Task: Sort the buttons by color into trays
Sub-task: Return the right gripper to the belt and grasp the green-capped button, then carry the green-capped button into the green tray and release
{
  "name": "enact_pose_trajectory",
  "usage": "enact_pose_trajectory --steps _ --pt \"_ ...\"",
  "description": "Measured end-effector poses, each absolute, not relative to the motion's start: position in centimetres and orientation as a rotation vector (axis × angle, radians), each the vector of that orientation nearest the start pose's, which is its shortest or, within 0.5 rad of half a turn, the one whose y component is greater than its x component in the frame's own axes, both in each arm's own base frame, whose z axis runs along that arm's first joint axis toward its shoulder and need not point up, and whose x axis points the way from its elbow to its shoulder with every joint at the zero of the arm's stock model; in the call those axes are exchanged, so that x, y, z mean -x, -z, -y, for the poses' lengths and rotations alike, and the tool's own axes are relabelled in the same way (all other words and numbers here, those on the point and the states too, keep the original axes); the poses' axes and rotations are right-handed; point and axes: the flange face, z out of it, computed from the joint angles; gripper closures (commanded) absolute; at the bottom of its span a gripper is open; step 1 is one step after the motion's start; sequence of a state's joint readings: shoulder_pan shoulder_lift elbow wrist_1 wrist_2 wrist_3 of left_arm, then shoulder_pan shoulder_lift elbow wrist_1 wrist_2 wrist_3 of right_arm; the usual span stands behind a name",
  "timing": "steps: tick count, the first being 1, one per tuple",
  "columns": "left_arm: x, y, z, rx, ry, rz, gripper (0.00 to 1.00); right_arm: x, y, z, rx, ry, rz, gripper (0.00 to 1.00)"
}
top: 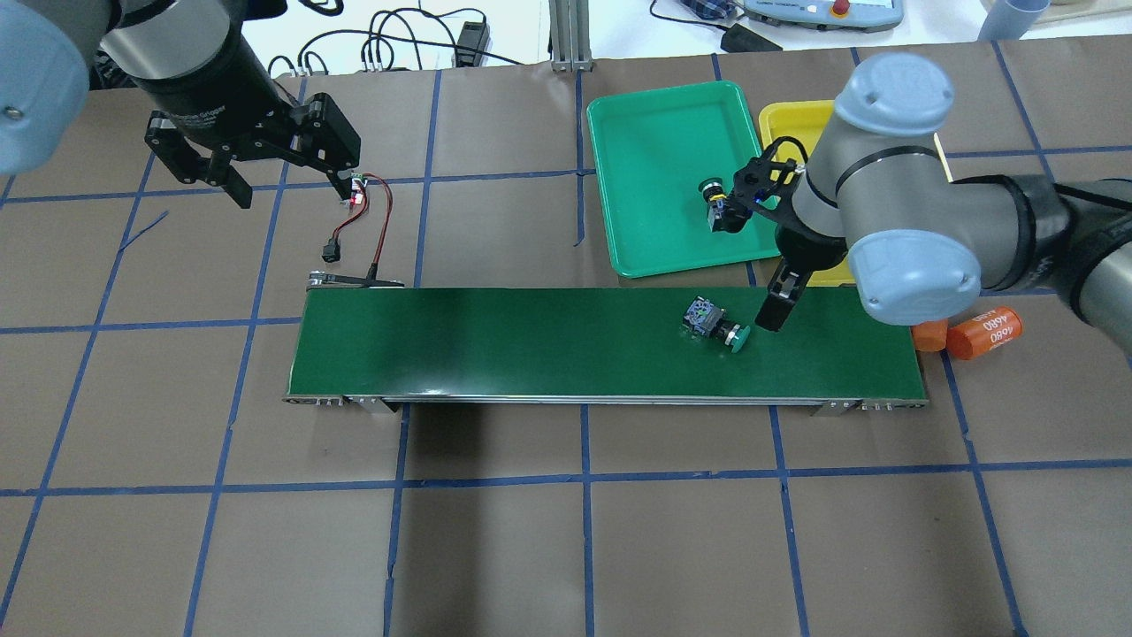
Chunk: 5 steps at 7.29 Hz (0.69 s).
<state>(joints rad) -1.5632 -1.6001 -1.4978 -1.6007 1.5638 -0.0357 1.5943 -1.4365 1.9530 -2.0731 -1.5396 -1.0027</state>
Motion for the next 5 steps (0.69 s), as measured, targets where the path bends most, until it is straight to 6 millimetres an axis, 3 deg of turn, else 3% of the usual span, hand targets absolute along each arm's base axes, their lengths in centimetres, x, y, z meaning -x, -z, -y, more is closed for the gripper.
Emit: enact_pose_trajectory --steps 1,2,3,4,5 --pt "12.9 -50.8 50.6 0.069 0.026 -3.148 0.00 -16.5 -28.7 48.3 1.521 0.010 -2.718 0.00" --pt "12.8 -50.9 50.6 0.071 0.028 -3.146 0.00 -17.1 -28.1 48.0 1.517 0.016 -2.722 0.06" --pt "12.8 -50.9 50.5 0.072 0.031 -3.146 0.00 -17.4 -26.8 48.0 1.516 0.021 -2.725 0.21" --pt "12.8 -51.1 50.5 0.073 0.035 -3.149 0.00 -17.4 -25.4 48.0 1.519 0.032 -2.730 0.56" --pt "12.8 -51.3 50.5 0.074 0.043 -3.152 0.00 -17.3 -24.6 48.1 1.524 0.041 -2.742 0.81"
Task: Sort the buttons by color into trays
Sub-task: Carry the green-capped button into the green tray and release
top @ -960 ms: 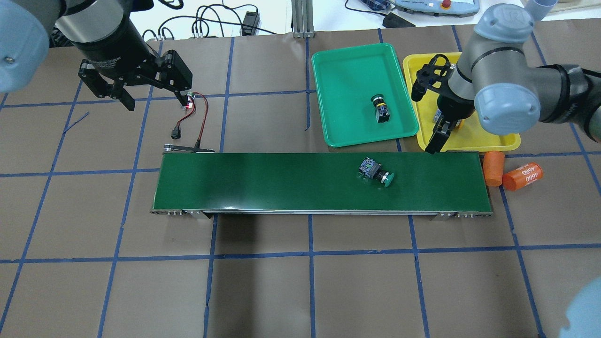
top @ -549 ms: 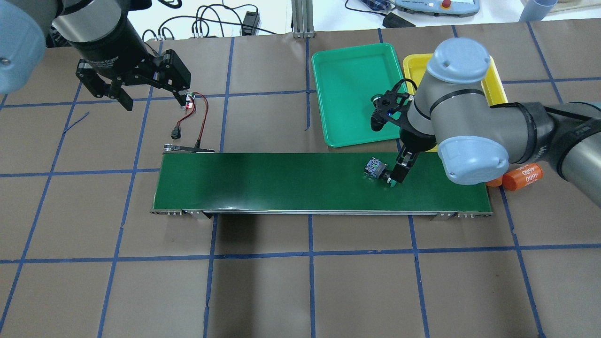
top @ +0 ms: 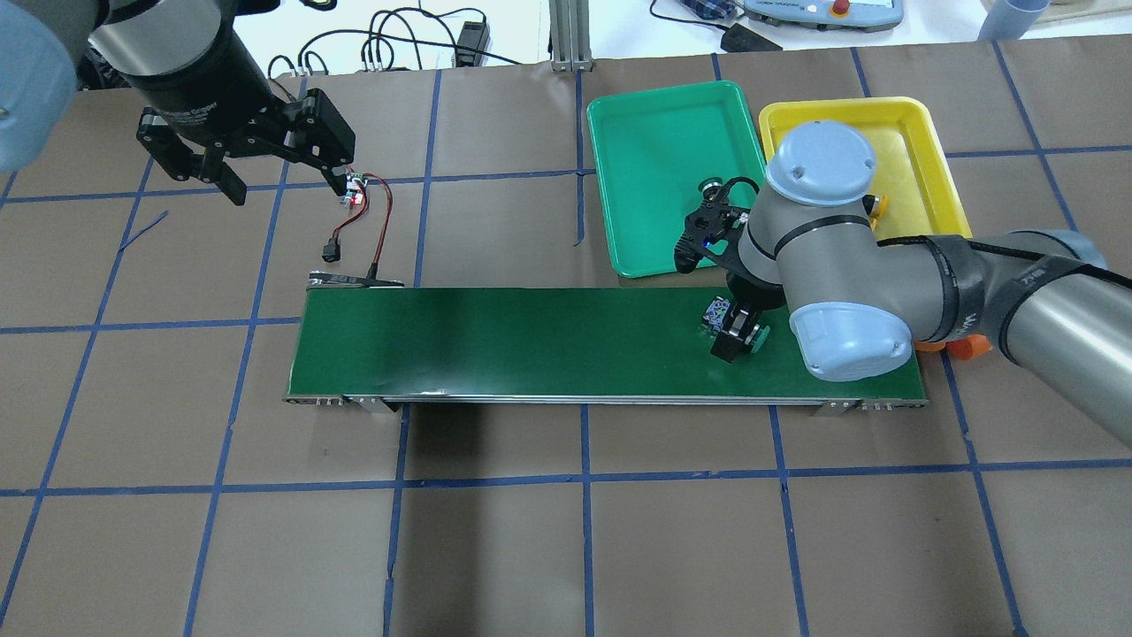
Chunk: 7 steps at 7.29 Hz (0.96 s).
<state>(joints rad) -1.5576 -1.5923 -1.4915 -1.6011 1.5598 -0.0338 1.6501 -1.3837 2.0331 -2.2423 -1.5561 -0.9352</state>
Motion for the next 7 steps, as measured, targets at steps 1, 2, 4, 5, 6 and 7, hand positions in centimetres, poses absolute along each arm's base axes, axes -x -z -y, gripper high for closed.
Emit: enact_pose_trajectory --steps 1,2,4,5,6,7 --pt "12.8 -51.6 50.4 0.075 0.053 -3.153 0.00 -17.2 -24.3 48.2 1.533 0.038 -2.761 0.98" --pt "12.7 -51.9 50.4 0.077 0.061 -3.154 0.00 -17.0 -24.3 48.3 1.542 0.031 -2.779 1.00" --pt "12.8 -52.1 50.4 0.077 0.068 -3.154 0.00 -16.9 -24.8 48.8 1.550 0.039 -2.794 1.00" --pt "12.8 -52.0 50.4 0.077 0.067 -3.154 0.00 -17.0 -25.9 49.8 1.557 0.078 -2.803 1.00" --pt "12.8 -51.9 50.4 0.076 0.066 -3.154 0.00 -17.2 -27.4 51.7 1.573 0.139 -2.809 1.00" --pt "12.8 -52.0 50.4 0.077 0.068 -3.154 0.00 -17.5 -28.3 55.1 1.590 0.197 -2.809 1.00"
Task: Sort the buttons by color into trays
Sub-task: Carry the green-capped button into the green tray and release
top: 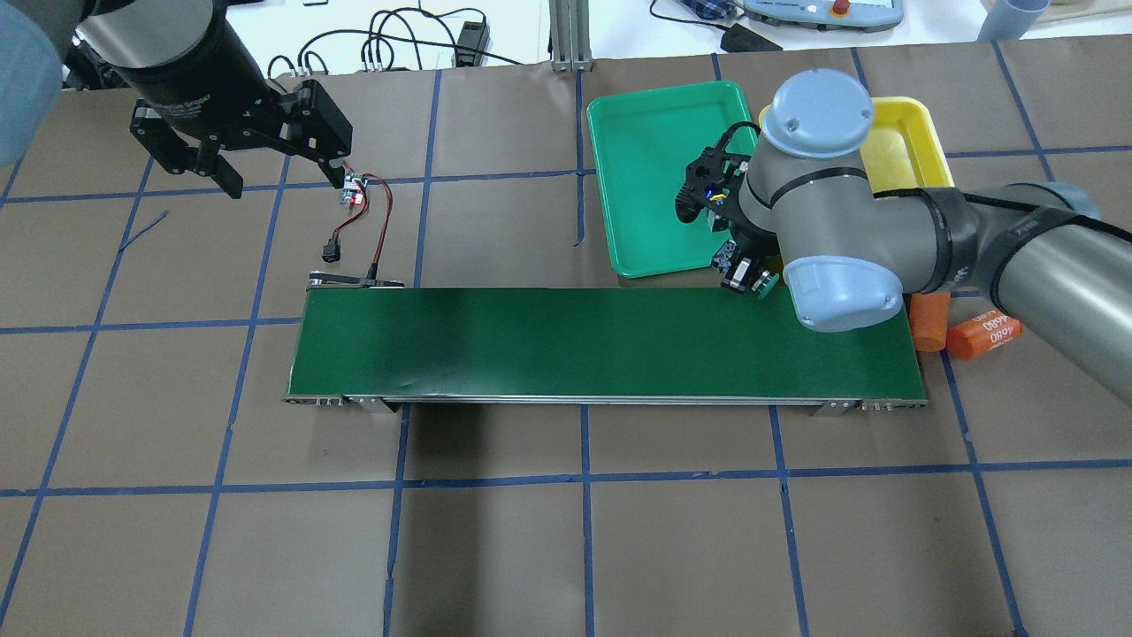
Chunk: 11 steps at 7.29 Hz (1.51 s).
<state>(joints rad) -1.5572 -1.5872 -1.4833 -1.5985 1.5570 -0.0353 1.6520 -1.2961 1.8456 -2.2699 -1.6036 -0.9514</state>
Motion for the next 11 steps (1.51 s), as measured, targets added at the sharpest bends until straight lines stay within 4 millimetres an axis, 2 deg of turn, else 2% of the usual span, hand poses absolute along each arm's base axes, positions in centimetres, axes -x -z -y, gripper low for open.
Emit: enact_pose_trajectory --steps 1,2,3,4,6,7,8,9,10,11 --pt "12.7 -52.1 50.4 0.078 0.071 -3.154 0.00 -18.1 -28.6 59.2 1.601 0.249 -2.806 0.96" --pt "12.7 -52.0 50.4 0.078 0.072 -3.154 0.00 -19.2 -28.7 62.8 1.607 0.313 -2.784 0.01" --pt "12.7 -52.0 50.5 0.078 0.075 -3.154 0.00 -20.4 -28.7 65.1 1.603 0.389 -2.736 0.00" --pt "12.7 -52.0 50.6 0.078 0.079 -3.154 0.00 -21.1 -28.8 66.5 1.593 0.461 -2.695 0.00" --pt "12.7 -51.9 50.6 0.079 0.079 -3.154 0.00 -21.3 -29.6 66.9 1.572 0.471 -2.681 0.00" --pt "12.7 -51.7 51.0 0.079 0.085 -3.154 0.00 -21.1 -31.6 66.0 1.557 0.424 -2.683 0.00" --pt "12.7 -51.6 51.4 0.079 0.100 -3.153 0.00 -20.9 -35.4 64.1 1.535 0.374 -2.690 0.00" --pt "12.7 -51.7 51.3 0.078 0.109 -3.149 0.00 -20.6 -39.9 61.2 1.496 0.314 -2.702 0.00" --pt "12.7 -51.8 50.9 0.077 0.113 -3.146 0.00 -20.3 -43.9 57.7 1.436 0.248 -2.720 0.00" --pt "12.7 -52.0 50.7 0.075 0.117 -3.145 0.00 -19.9 -46.7 54.1 1.318 0.171 -2.761 0.00"
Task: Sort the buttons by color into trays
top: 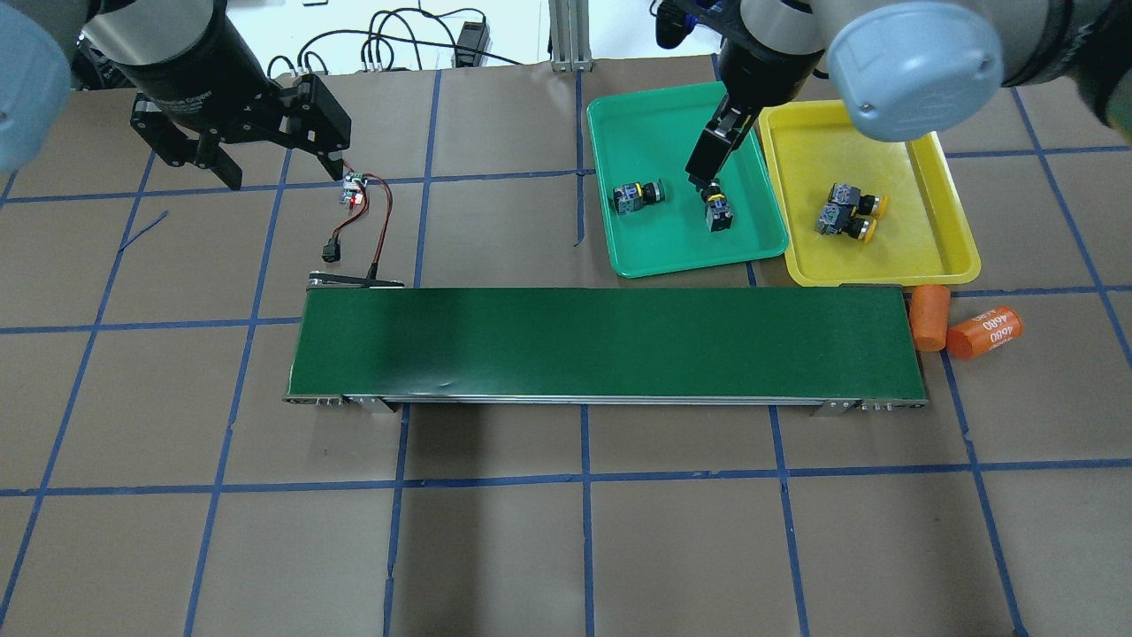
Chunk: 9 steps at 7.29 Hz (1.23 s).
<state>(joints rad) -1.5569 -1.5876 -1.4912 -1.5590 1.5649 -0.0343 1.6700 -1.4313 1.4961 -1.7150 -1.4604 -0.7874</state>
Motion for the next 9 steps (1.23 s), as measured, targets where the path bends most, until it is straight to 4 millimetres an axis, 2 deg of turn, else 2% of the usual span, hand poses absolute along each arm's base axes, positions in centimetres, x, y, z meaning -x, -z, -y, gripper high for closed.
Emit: enact_pose_trajectory --steps 1,2,3,5,7,9 --pt "12.7 -52.1 50.6 0.075 0.114 -3.147 0.00 -19.4 -48.4 50.7 1.124 0.090 -2.837 0.00" --pt "12.6 -52.2 50.4 0.077 0.086 -3.150 0.00 -18.8 -49.2 48.0 0.921 0.027 -2.925 0.00" --pt "12.2 -52.4 50.3 0.092 0.042 -3.151 0.00 -18.4 -49.7 46.6 0.743 -0.007 -2.992 0.00" --pt "11.2 -52.4 50.5 0.120 -0.039 -3.147 0.00 -18.3 -50.6 46.1 0.453 -0.021 -3.056 0.00" --pt "11.2 -52.5 49.9 0.101 -0.058 -3.144 0.00 -18.2 -51.1 46.7 0.377 -0.023 -3.066 0.00" --pt "11.2 -52.6 49.8 0.099 -0.054 -3.144 0.00 -18.2 -51.0 47.0 0.374 -0.023 -3.065 0.00"
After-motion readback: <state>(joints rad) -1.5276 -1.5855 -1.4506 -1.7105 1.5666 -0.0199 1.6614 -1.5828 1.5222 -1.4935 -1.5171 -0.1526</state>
